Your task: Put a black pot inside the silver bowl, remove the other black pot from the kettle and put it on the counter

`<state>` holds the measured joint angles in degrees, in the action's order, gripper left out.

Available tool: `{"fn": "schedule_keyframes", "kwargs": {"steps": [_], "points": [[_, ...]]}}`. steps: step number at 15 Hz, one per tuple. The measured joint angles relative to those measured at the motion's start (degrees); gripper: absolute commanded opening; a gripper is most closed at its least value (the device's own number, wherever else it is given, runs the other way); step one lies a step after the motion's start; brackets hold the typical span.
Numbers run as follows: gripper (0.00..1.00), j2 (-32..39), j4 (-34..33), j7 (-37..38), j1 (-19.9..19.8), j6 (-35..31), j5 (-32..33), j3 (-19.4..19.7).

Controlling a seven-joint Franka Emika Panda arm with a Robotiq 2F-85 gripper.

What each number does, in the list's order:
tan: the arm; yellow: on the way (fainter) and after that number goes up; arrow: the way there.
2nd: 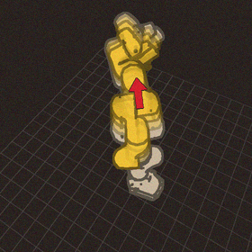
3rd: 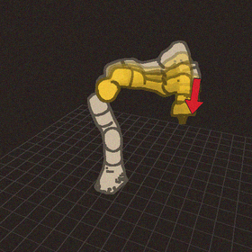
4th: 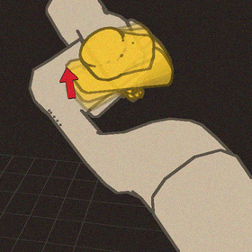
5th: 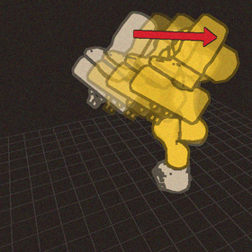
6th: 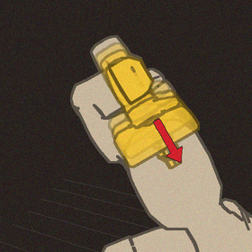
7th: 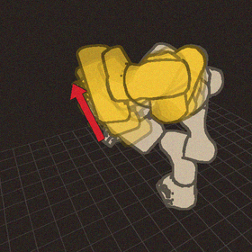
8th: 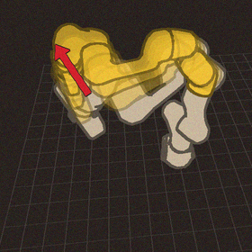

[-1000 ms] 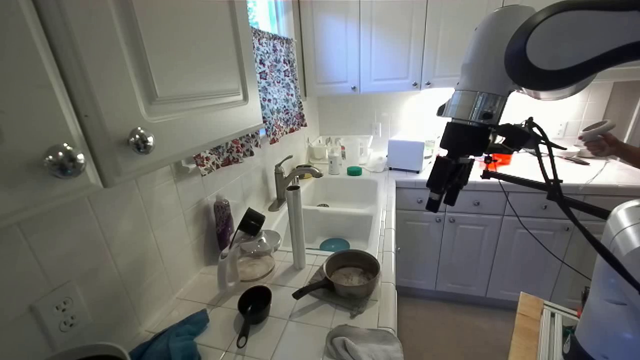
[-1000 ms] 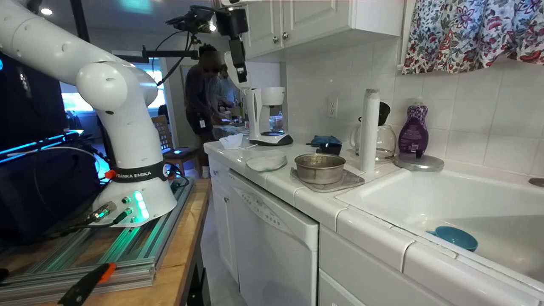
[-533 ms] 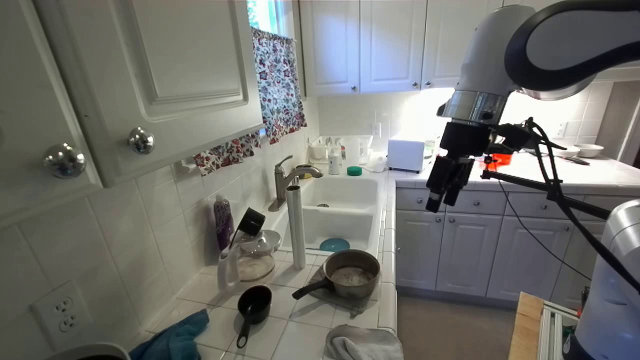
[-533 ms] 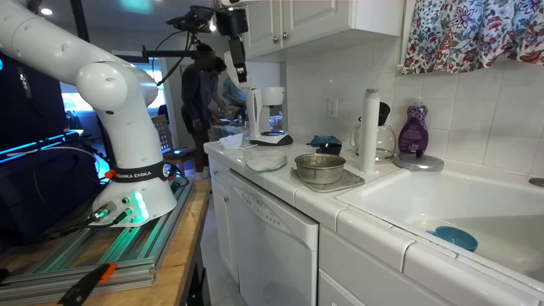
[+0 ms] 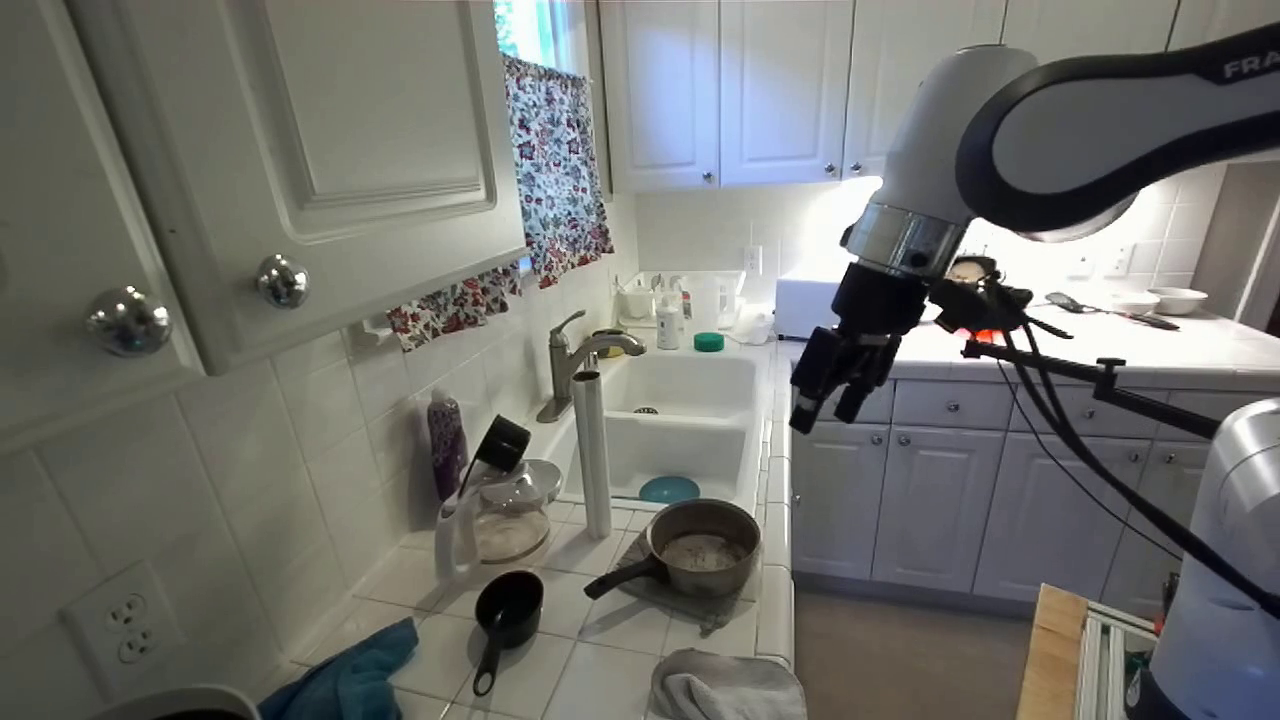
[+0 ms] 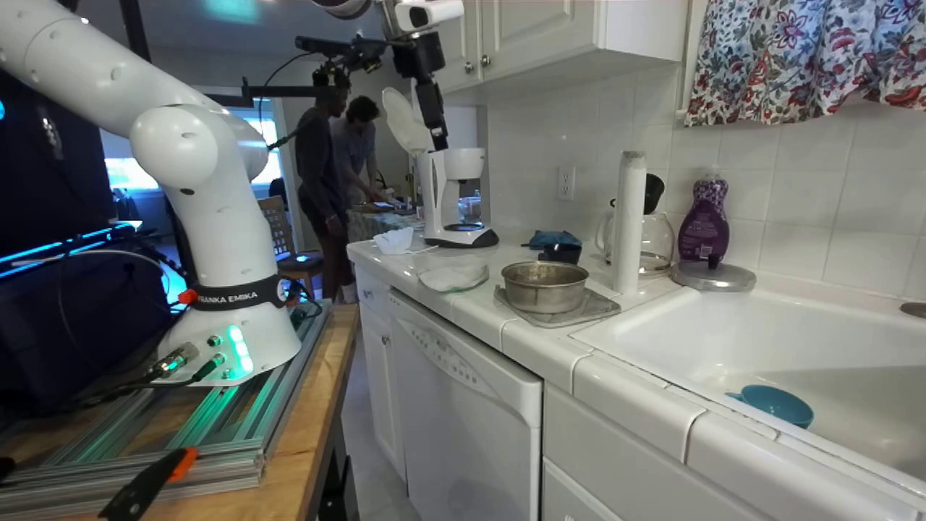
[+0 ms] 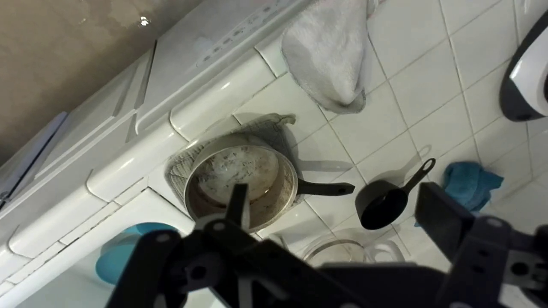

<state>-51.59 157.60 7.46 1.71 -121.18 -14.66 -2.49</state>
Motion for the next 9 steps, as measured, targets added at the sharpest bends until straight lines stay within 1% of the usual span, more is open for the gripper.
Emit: {"fn": "schedule_keyframes", "kwargs": {"steps": [2, 6, 8, 9], "points": [[1.00, 2.91, 0.07, 4.31, 0.68, -6.86, -2.25, -3.22], [1.00, 10.59, 0.21, 18.30, 3.38, -22.51, -8.76, -12.11], [1.00, 15.04, 0.36, 25.75, 4.69, -28.28, -10.42, -16.76], [1.00, 16.83, 0.36, 28.14, 5.25, -29.88, -10.62, -18.17]]}}
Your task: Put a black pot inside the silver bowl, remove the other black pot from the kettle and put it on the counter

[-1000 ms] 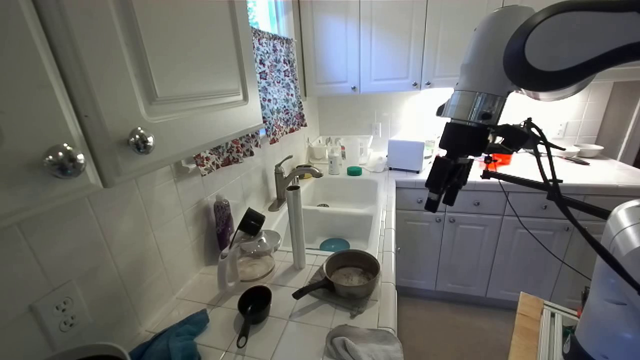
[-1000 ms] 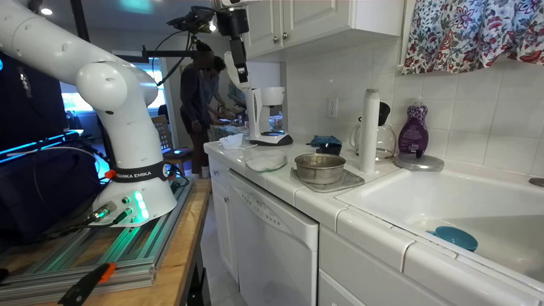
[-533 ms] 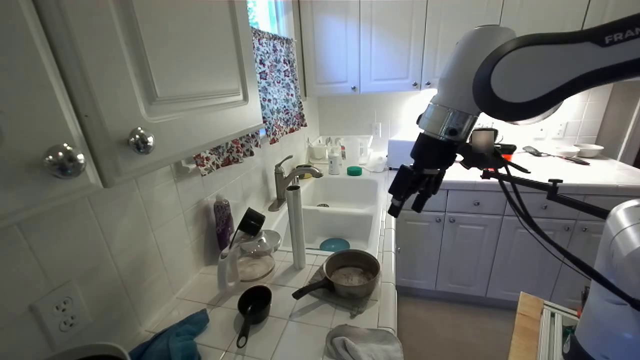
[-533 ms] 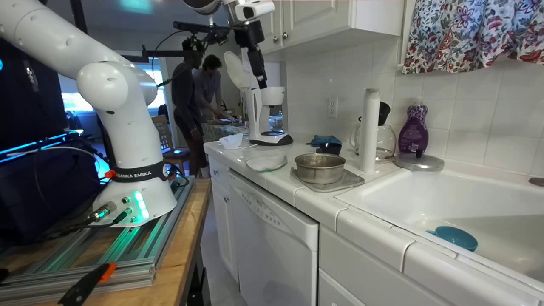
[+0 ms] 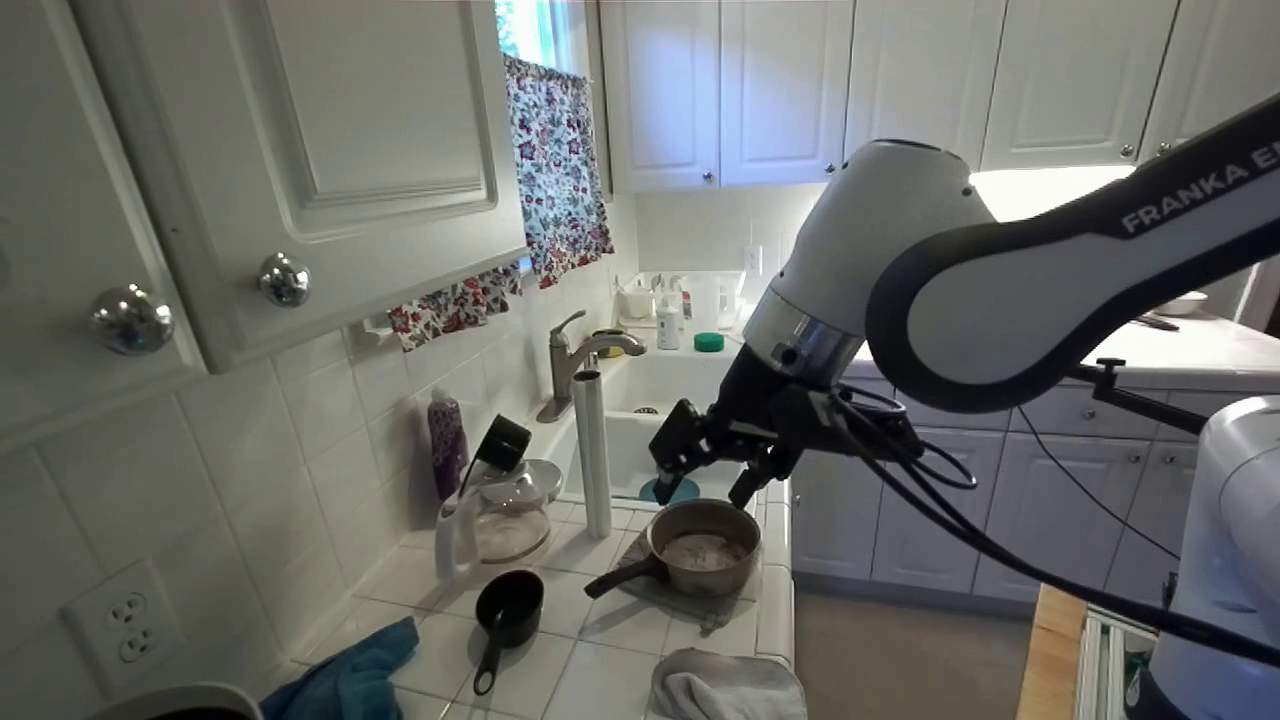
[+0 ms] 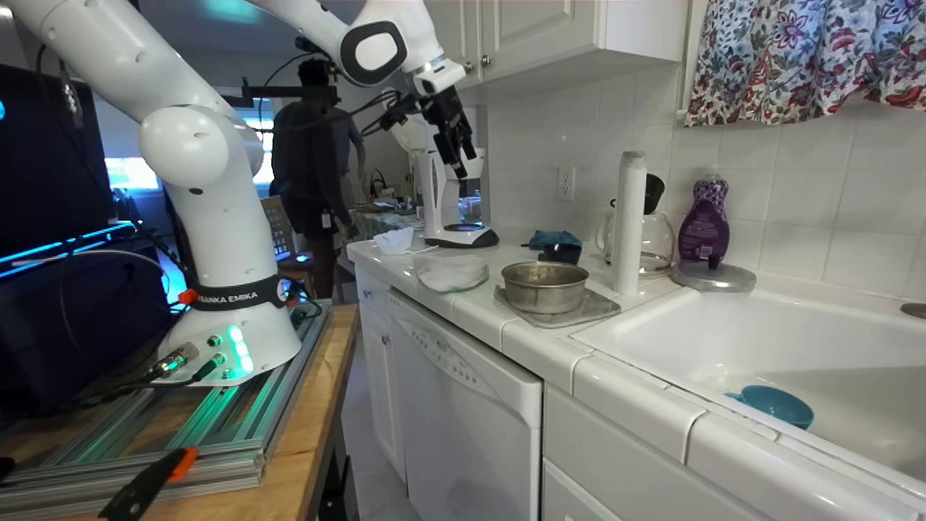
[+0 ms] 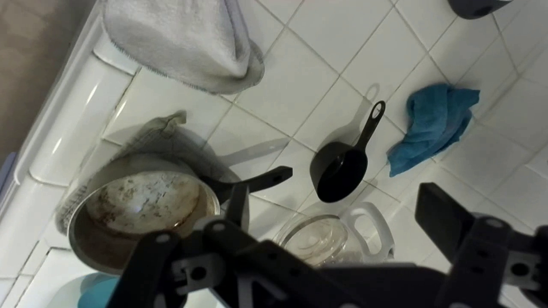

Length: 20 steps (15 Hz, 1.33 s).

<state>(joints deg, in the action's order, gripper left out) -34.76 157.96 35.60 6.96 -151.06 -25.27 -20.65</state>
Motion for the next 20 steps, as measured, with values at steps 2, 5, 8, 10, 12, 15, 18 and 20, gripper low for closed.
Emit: {"fn": "schedule_keyframes", "kwargs": {"steps": [2, 5, 8, 10, 12, 15, 18, 20], "points": [[1.00, 1.69, 0.00, 1.44, 0.34, -1.26, -0.10, -0.63], [1.00, 1.82, -0.01, 1.44, 0.39, -1.35, 0.12, -0.15], [1.00, 3.31, -0.03, 1.12, 1.41, -2.68, 0.03, 0.83], [1.00, 7.36, -0.53, -1.06, 3.34, -5.79, -0.44, 3.20], [1.00, 13.21, -2.25, -4.21, 5.32, -9.09, -0.96, 6.37], [1.00, 22.95, -7.77, -9.07, 7.49, -11.89, -4.14, 9.97], [1.00, 32.24, -15.41, -9.84, 8.24, -12.02, -4.83, 9.36], [1.00, 37.82, -20.06, -9.55, 8.43, -12.10, -4.83, 7.78]]}}
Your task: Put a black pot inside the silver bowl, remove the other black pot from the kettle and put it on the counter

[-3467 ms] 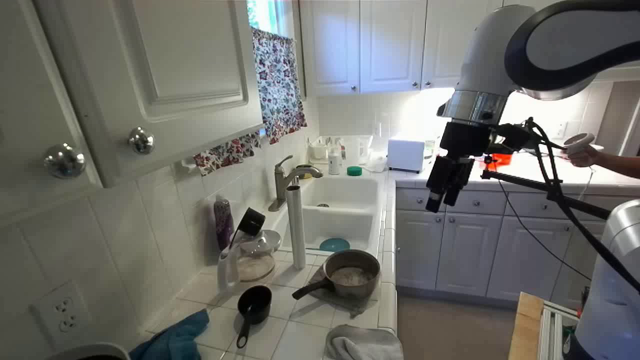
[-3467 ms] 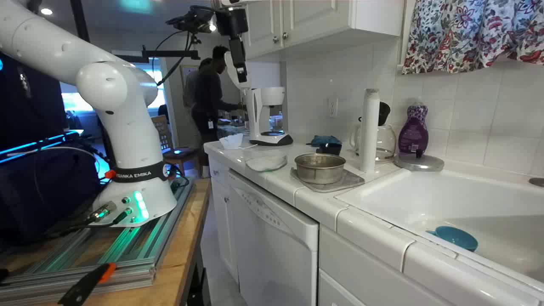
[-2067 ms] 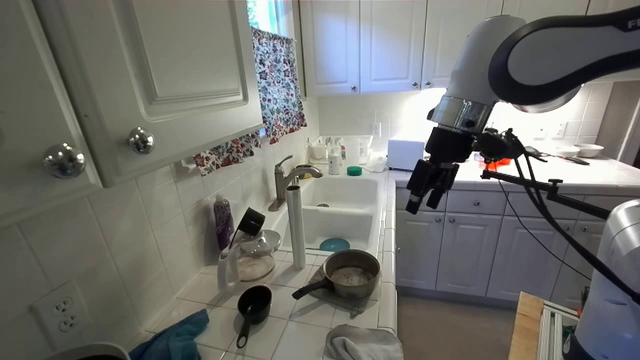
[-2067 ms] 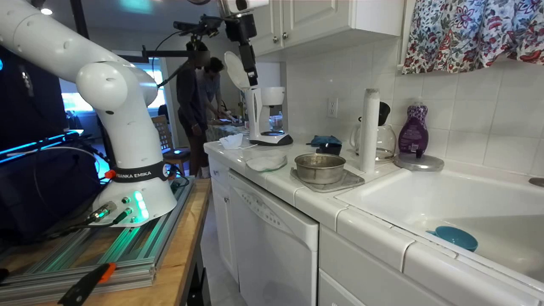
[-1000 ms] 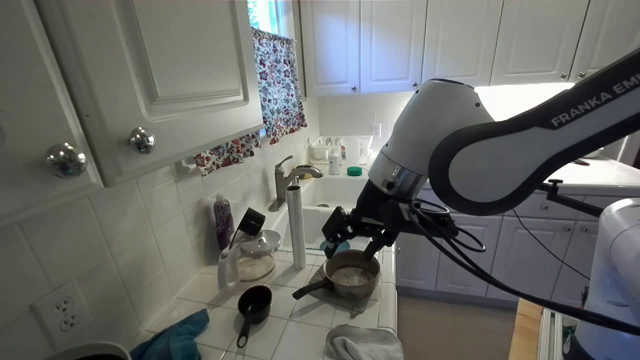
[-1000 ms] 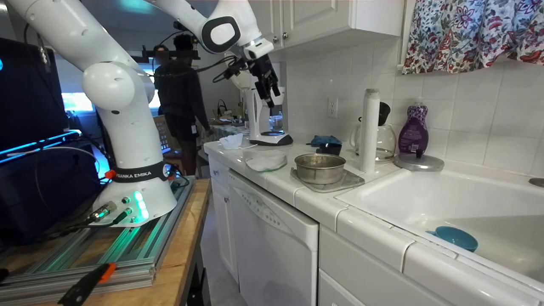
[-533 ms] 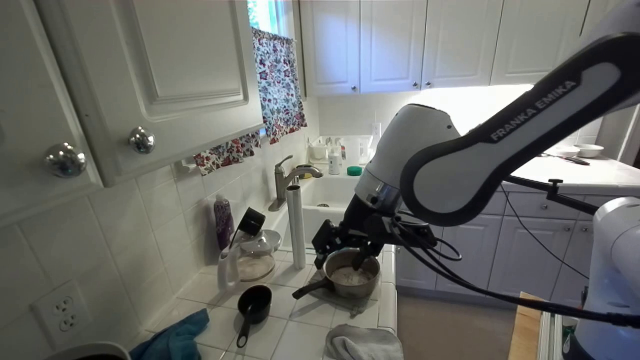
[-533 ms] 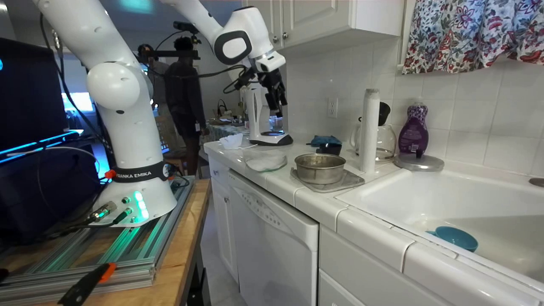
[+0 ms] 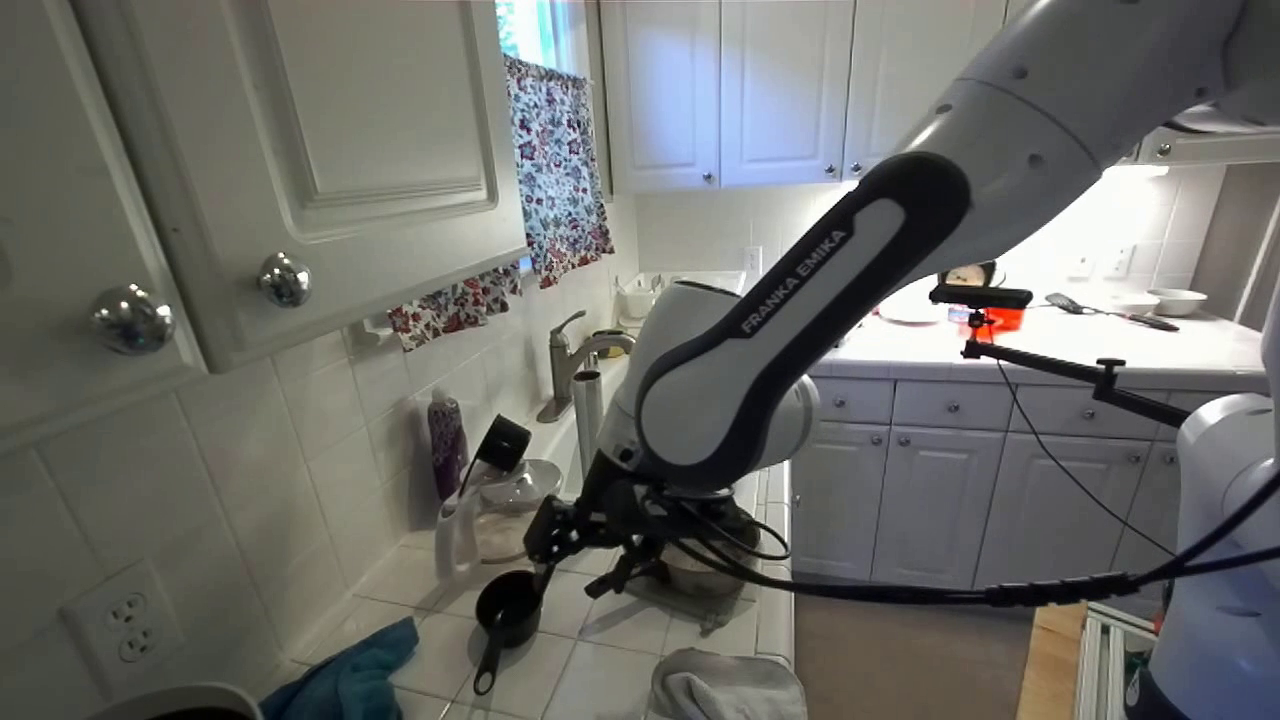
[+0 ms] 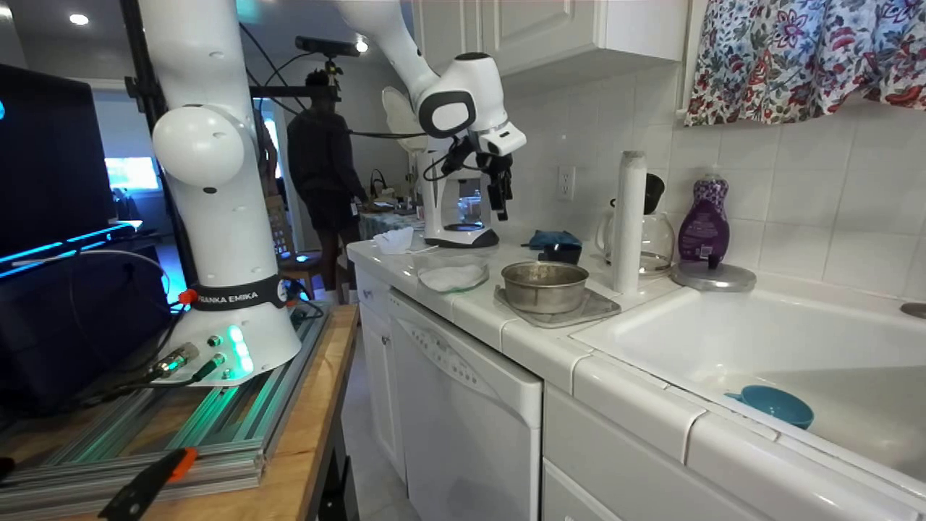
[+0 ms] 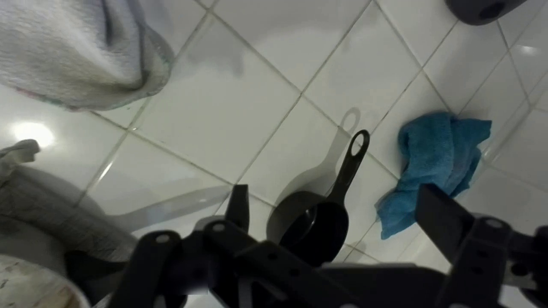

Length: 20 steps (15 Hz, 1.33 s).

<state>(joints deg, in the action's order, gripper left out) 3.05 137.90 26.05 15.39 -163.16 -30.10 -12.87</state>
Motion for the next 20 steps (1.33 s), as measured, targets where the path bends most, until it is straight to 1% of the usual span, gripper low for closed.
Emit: {"fn": "schedule_keyframes", "kwargs": {"steps": [3, 5, 10, 13, 17, 20], "points": [[1.00, 7.40, -5.98, 1.22, 0.42, -0.14, 0.00, -1.71], [1.00, 10.18, -8.31, 1.40, 0.54, -0.14, 0.00, -1.96], [1.00, 11.08, -9.06, 1.26, 0.36, -0.34, 0.01, -1.91], [1.00, 13.27, -8.98, 0.79, -0.31, -3.11, -0.46, -2.13], [1.00, 17.96, -9.39, -2.79, -2.80, -7.70, -1.80, -4.60], [1.00, 21.68, -11.41, -5.76, -5.45, -9.31, -1.93, -7.12]]}}
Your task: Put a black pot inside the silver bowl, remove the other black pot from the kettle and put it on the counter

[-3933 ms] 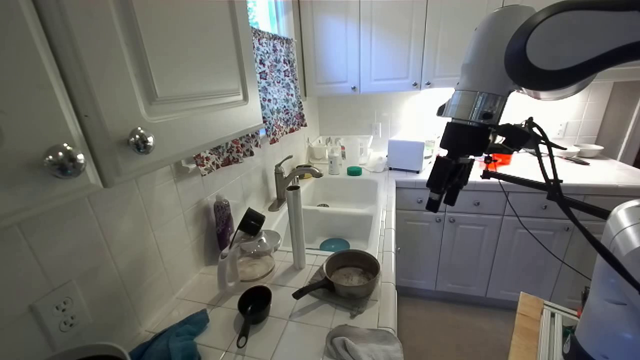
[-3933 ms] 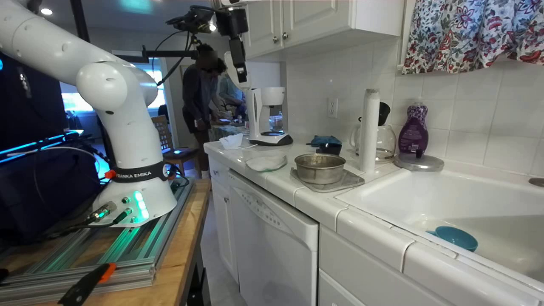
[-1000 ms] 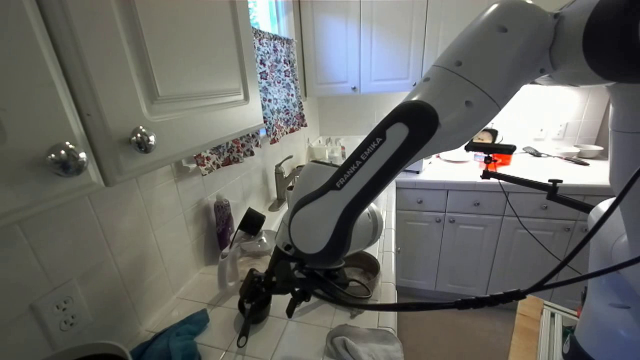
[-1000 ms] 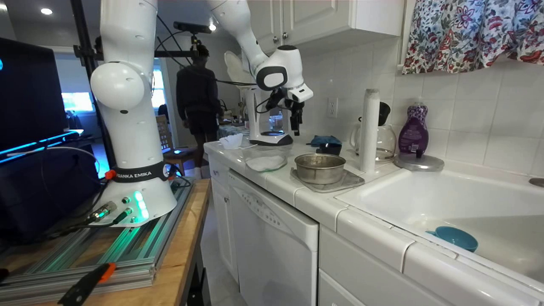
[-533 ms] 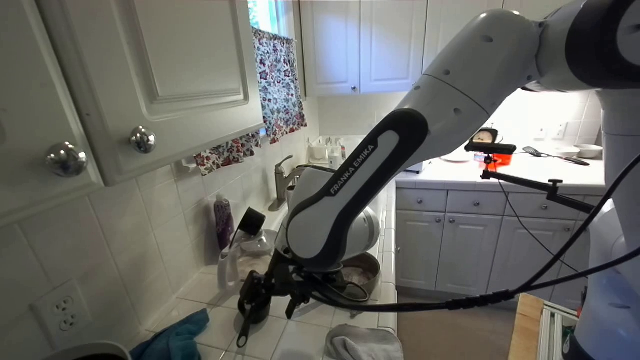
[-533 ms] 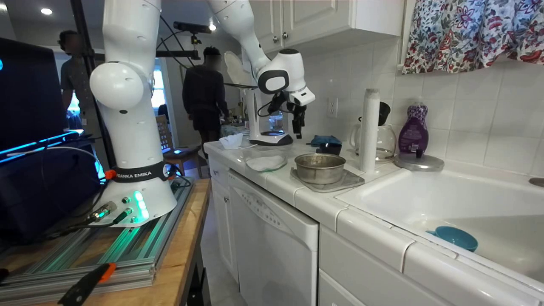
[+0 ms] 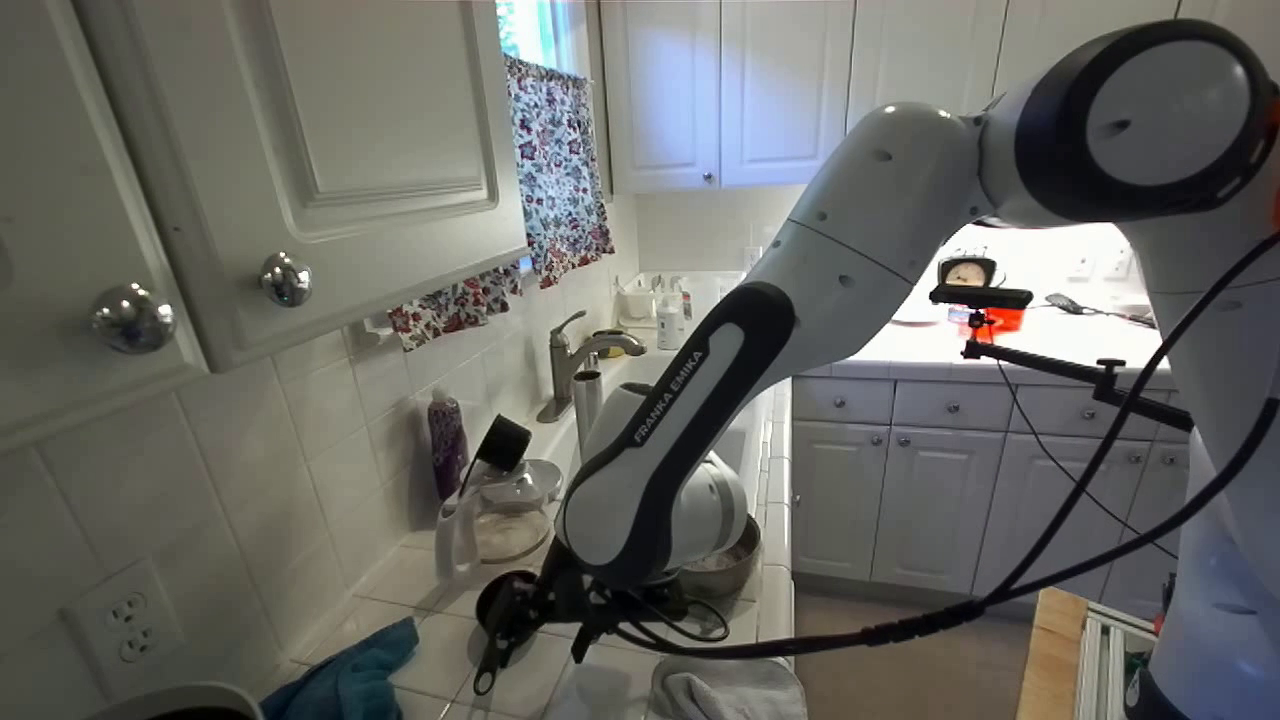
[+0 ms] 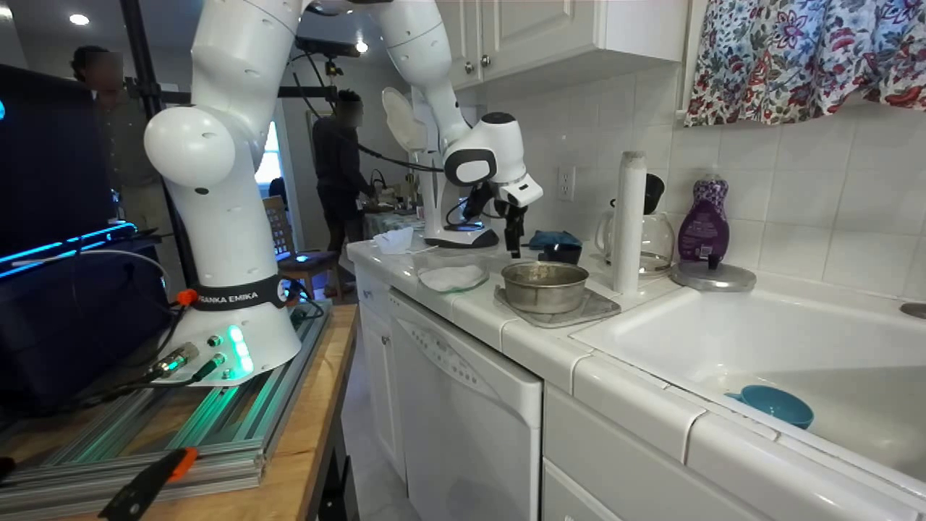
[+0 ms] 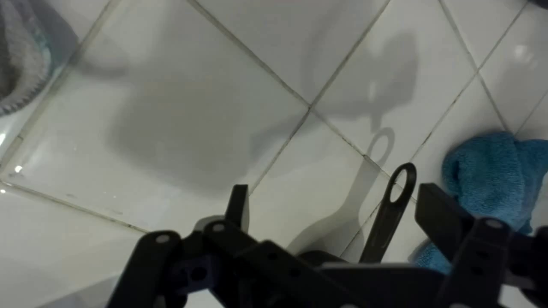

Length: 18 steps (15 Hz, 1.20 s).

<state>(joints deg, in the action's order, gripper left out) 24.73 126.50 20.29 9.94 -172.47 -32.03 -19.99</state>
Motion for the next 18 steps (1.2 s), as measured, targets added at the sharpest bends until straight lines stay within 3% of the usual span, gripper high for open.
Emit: {"fn": "schedule_keyframes", "kwargs": {"steps": [9, 12, 13, 18], "points": [[0.96, 5.76, -7.50, -3.14, -1.31, -0.76, 0.18, -2.17], [0.80, 7.36, -8.68, -3.22, -1.19, -0.76, 0.22, -3.01], [0.62, 7.82, -8.97, -3.25, -1.20, -0.76, 0.22, -3.20], [0.26, 8.37, -9.26, -3.27, -1.20, -1.16, 0.22, -3.34]]}}
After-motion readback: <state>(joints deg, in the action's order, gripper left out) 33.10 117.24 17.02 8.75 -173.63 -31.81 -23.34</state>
